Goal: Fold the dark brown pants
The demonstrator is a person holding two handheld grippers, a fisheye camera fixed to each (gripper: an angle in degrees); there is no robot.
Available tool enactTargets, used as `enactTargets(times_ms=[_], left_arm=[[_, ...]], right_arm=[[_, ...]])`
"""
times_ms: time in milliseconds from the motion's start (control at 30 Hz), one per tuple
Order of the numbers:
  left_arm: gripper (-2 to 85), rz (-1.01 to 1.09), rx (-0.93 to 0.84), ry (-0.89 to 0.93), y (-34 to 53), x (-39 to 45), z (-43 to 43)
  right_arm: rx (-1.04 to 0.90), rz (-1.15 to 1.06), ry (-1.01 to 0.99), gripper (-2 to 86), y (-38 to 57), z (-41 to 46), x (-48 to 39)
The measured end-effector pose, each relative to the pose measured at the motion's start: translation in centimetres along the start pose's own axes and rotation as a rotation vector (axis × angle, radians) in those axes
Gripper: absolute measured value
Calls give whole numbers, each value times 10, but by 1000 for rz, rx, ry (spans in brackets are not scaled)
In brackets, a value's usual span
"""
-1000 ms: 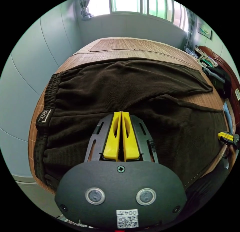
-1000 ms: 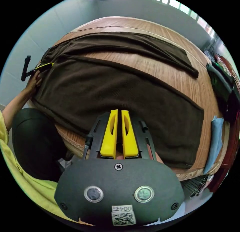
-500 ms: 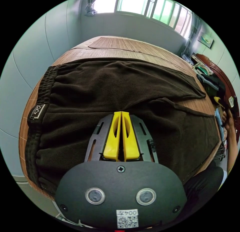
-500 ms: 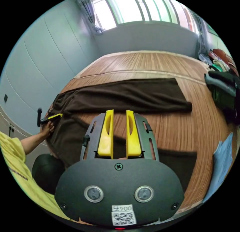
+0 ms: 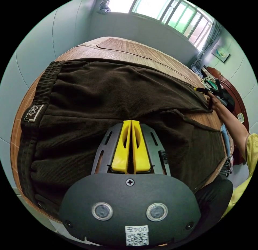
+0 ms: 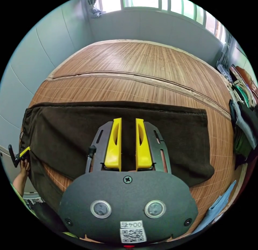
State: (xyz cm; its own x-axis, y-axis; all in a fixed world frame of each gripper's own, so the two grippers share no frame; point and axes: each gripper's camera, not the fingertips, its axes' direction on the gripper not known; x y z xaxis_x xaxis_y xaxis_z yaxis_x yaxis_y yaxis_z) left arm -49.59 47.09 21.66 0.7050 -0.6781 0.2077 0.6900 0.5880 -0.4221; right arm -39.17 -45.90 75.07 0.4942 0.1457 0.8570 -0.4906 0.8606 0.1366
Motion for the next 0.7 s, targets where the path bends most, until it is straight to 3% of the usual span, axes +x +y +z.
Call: enactTargets(times_ms=[167, 367, 567, 700], left_arm=[[7, -4, 2, 2, 1, -7, 1], [8, -10, 4, 18, 1, -16, 3], [8, -16, 6, 31, 0, -24, 5], [8, -20, 7, 40, -1, -28, 5]], right_arm=[[-21, -25, 21, 74, -8, 22, 4], [26, -13, 119, 1, -20, 26, 16], [47, 27, -130, 42, -32, 20, 44], [-2, -43, -85, 68, -23, 26, 36]])
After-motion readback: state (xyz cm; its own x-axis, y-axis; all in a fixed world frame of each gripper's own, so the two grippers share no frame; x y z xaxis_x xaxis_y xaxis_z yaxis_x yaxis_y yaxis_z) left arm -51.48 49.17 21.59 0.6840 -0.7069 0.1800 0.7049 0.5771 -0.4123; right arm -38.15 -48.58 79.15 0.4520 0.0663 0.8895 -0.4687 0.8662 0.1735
